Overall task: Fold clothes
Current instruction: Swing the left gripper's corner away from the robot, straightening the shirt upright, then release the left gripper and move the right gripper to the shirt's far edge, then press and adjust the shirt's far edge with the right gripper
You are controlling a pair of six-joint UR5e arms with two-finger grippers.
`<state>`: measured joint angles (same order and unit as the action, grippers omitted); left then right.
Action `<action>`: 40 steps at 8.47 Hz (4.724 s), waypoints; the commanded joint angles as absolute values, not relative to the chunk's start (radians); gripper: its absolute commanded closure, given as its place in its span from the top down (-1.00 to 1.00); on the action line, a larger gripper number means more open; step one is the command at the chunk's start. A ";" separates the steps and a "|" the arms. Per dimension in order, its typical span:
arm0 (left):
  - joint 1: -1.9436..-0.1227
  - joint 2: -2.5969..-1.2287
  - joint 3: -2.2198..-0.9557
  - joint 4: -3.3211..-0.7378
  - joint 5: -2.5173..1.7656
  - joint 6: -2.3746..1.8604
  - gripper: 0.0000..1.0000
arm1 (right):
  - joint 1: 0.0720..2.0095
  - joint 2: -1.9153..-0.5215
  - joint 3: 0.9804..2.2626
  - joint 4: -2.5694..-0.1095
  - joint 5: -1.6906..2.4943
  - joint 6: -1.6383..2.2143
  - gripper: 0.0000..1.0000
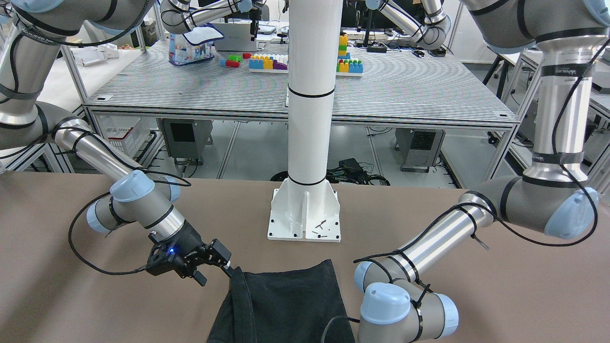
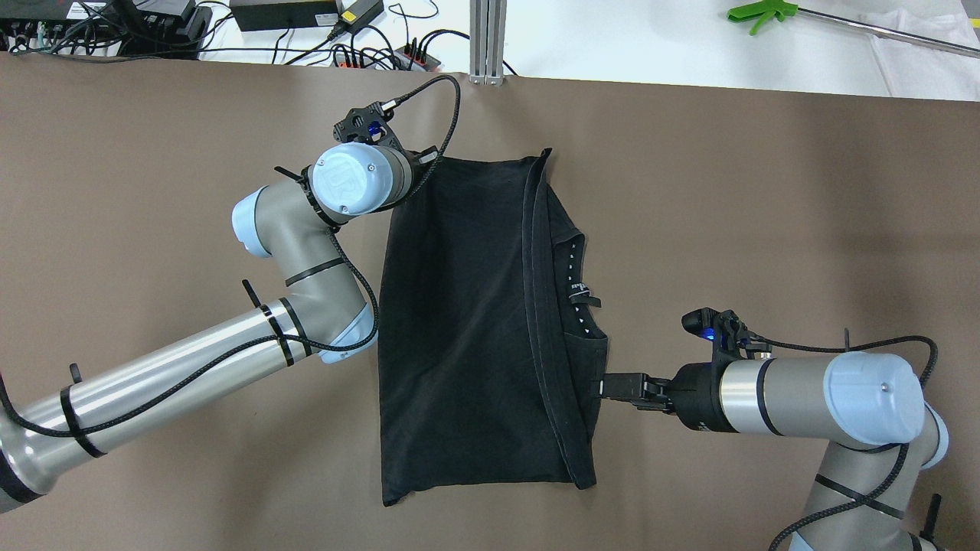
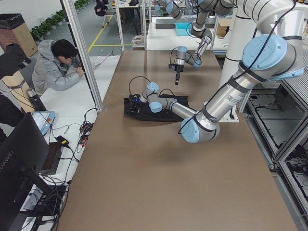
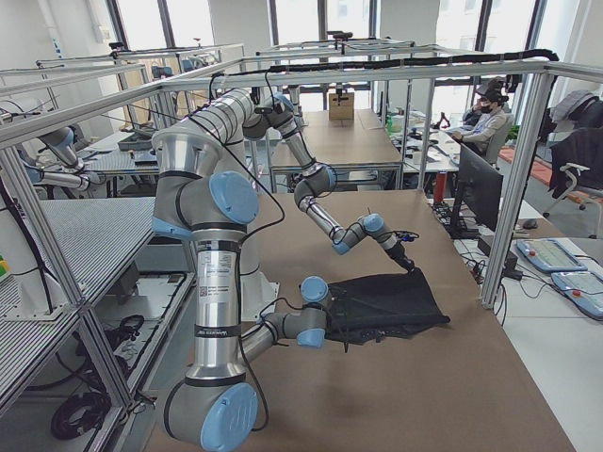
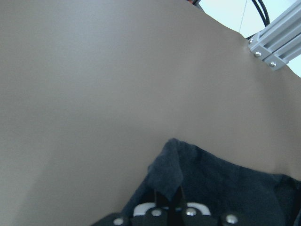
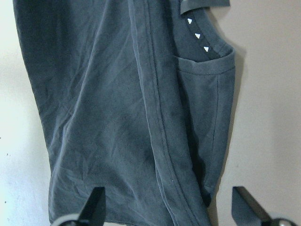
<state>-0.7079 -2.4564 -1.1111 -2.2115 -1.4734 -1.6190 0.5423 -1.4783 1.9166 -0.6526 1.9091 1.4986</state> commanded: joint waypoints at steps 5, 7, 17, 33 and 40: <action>-0.792 -2.528 -1.069 -2.237 -1.592 -1.514 1.00 | 0.548 -1.418 1.914 -0.776 1.875 1.442 0.89; -0.848 -2.502 -1.126 -2.235 -1.727 -1.494 1.00 | 0.566 -1.335 1.917 -0.912 1.870 1.367 0.89; -0.877 -2.060 -1.640 -2.232 -1.839 -1.391 1.00 | 0.609 -0.936 1.596 -1.175 1.496 1.111 0.89; -0.873 -2.063 -1.594 -2.240 -1.830 -1.350 1.00 | 0.698 -0.609 0.887 -0.888 1.371 1.028 0.89; -0.871 -2.062 -1.594 -2.240 -1.830 -1.351 1.00 | 0.693 -0.627 0.874 -0.888 1.351 1.025 0.89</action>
